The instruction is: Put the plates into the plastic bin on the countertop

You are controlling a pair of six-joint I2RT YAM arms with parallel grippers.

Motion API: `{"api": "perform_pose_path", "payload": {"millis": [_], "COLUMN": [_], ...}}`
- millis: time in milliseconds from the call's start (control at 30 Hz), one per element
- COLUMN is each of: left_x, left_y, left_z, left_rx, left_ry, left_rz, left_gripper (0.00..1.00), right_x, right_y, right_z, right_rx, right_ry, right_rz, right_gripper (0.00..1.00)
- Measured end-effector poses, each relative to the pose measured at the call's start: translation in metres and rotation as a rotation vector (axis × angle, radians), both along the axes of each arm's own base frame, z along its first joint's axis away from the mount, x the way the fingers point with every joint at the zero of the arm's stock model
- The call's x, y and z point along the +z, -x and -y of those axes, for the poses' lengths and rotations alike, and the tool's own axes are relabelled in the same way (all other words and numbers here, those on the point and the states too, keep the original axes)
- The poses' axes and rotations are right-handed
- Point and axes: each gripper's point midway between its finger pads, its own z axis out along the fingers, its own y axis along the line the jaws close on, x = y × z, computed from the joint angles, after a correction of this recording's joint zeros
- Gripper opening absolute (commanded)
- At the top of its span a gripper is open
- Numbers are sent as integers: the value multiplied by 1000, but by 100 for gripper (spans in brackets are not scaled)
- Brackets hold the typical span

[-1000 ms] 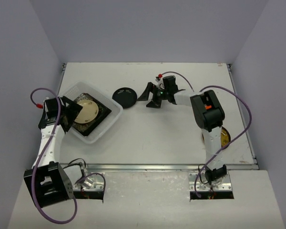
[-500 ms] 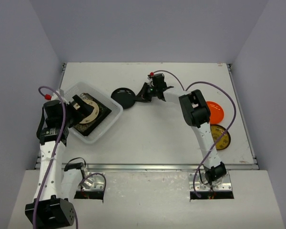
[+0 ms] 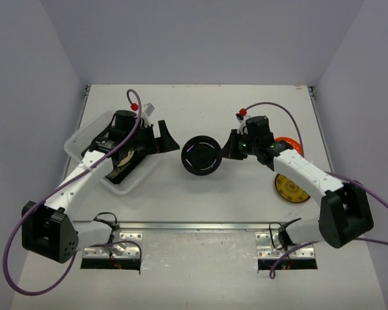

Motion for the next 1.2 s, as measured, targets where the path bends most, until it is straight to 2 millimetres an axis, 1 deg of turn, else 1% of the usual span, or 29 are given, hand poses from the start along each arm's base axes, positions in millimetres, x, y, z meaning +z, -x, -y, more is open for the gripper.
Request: {"api": "perform_pose_path", "payload": {"millis": [33,67,133,167,200,267,300,367,500,533,567,600,633,667,700,767,800,867,967,1067,1200], "left_x": [2,2,1,-1,-4,-9,-10,-9,-3,-1,1,2,3,3,3,0,-3,-7,-8,3,21], "left_y": [-3,-4,-7,-8,-8,-7,-5,-3,5,7,8,10,10,10,8,4,1,-6,-19,-26,-29], "left_z": [7,12,19,21,23,25,26,30,41,44,46,48,49,49,48,43,40,30,14,3,-6], "left_rx": [-24,-44,-67,-76,-84,-98,-109,-128,-188,-204,-219,-230,-233,-231,-224,-188,-160,-93,29,118,202], "left_ry": [4,4,6,6,4,4,7,20,64,75,85,94,100,99,92,65,46,2,-64,-81,-66], "left_rz": [5,7,4,-2,-10,-27,-34,-38,-37,-34,-31,-30,-30,-28,-25,-26,-32,-38,-33,2,50], "left_gripper": [86,85,71,67,60,40,36,24,19,22,35,51,60,72,80,89,96,98,100,100,100], "right_x": [10,18,29,33,37,45,50,57,72,74,76,76,76,75,75,73,73,72,63,52,39], "right_y": [7,12,24,29,34,41,44,47,49,49,48,48,47,46,46,45,45,43,40,36,35], "right_z": [2,1,1,0,-1,-5,-7,-13,-24,-26,-28,-29,-30,-31,-31,-31,-30,-28,-21,-11,-2], "right_rx": [21,45,87,108,125,160,177,202,241,248,253,255,255,255,256,254,253,243,204,153,117], "right_ry": [-20,-46,-87,-108,-128,-169,-194,-236,-320,-336,-349,-357,-362,-367,-370,-371,-370,-360,-303,-238,-177], "right_rz": [22,36,49,51,52,51,51,49,49,50,50,49,45,40,35,30,31,37,40,39,27], "right_gripper": [0,0,0,0,0,0,0,0,0,0,0,0,0,0,0,0,0,0,0,0,0]}}
